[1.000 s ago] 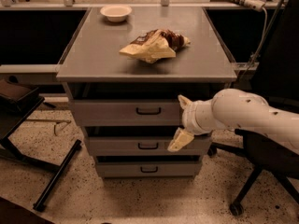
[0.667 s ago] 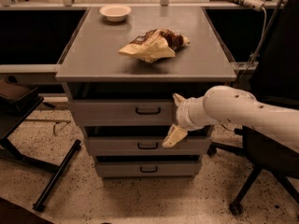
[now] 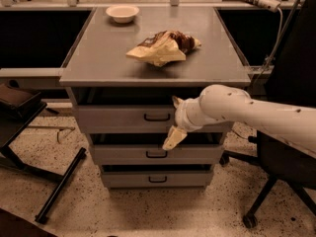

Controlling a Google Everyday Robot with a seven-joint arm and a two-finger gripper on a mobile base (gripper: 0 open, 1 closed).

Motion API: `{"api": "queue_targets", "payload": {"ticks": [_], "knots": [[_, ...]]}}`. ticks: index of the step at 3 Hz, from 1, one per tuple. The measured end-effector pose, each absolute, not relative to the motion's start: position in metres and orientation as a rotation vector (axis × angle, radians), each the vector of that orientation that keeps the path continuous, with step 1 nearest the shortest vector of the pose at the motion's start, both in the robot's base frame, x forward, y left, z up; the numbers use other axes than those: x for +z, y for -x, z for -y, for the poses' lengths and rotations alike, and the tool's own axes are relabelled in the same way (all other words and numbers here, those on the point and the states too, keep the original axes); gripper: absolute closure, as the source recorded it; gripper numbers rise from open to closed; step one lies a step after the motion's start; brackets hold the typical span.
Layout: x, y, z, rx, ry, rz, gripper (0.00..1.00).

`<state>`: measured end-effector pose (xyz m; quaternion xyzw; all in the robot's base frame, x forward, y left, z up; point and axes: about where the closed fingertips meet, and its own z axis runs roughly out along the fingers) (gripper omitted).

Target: Open top drawer

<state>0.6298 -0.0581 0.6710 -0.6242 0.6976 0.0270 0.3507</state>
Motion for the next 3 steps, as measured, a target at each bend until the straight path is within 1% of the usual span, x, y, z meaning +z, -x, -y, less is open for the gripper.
{"api": "queue_targets", "payload": {"ticks": [1,2,3], "knots": [[0.656,-0.631,0.045,0.114,1.664,-1.808,0.00],[0.642,-0.620,0.041,0.149,1.734,-1.819,0.00],[0.646,-0.620,0.041,0.149,1.734,-1.819,0.00]]}}
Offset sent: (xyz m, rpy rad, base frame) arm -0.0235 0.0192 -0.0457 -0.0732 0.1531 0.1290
